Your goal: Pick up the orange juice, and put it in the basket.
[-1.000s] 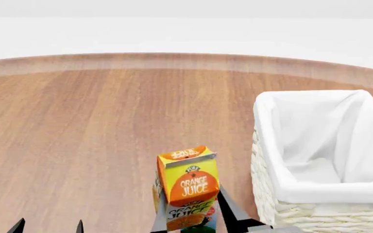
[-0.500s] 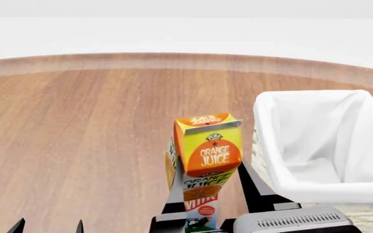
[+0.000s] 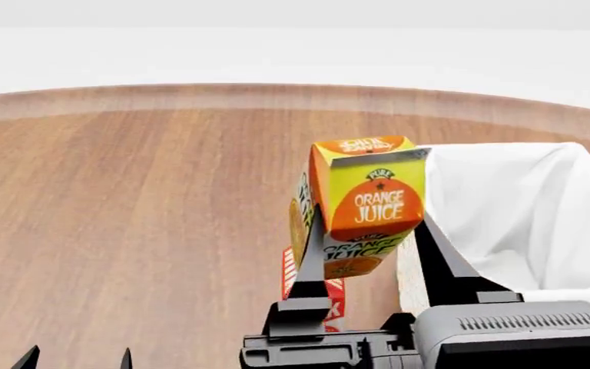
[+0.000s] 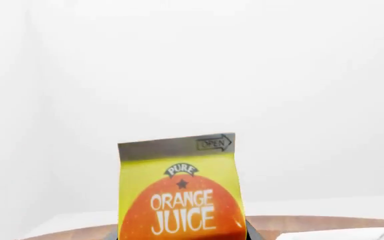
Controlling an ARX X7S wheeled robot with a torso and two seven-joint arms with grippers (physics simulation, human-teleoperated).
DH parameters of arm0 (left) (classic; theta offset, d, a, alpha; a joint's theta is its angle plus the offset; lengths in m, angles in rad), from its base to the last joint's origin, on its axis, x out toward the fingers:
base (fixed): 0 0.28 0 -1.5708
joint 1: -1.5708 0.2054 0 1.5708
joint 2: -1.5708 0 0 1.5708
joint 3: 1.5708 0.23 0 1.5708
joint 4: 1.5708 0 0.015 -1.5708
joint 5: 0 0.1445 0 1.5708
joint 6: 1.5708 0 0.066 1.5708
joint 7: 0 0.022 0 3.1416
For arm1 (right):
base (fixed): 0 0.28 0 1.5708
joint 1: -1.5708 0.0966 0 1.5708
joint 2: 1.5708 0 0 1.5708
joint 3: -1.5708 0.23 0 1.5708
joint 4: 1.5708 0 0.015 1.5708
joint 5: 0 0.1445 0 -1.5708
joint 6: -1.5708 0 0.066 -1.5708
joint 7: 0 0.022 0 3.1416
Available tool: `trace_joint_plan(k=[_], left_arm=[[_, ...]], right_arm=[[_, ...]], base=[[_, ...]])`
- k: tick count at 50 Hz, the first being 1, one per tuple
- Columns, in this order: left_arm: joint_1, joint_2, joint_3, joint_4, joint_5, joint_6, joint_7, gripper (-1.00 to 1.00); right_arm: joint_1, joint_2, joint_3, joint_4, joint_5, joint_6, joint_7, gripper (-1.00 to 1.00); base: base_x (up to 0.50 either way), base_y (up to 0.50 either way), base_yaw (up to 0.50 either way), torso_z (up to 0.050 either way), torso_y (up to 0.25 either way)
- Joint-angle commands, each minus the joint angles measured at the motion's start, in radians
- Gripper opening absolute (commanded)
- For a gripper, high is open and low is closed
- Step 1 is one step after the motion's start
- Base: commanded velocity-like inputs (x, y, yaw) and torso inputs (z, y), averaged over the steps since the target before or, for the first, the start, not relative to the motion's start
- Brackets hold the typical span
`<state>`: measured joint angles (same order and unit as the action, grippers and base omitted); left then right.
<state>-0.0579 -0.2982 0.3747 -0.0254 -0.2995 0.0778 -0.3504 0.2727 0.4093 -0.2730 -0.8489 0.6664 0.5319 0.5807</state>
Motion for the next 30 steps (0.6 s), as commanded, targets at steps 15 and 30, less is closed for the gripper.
trace_joint_plan(k=[15,30], left_arm=[[-0.002,-0.004,0.006,-0.001,-0.004,0.002,-0.005,1.00],[-0.003,-0.007,0.010,-0.001,-0.007,0.004,-0.008,1.00]], right_arm=[[0.089,0.017,0.052,0.014,0.005,0.047,0.018,-1.00],[0.119,0.027,0.081,0.079,0.004,0.035,0.012,-1.00]], base=[[0.00,0.00,0.00,0.000,0.001],[0.00,0.00,0.00,0.001,0.001]])
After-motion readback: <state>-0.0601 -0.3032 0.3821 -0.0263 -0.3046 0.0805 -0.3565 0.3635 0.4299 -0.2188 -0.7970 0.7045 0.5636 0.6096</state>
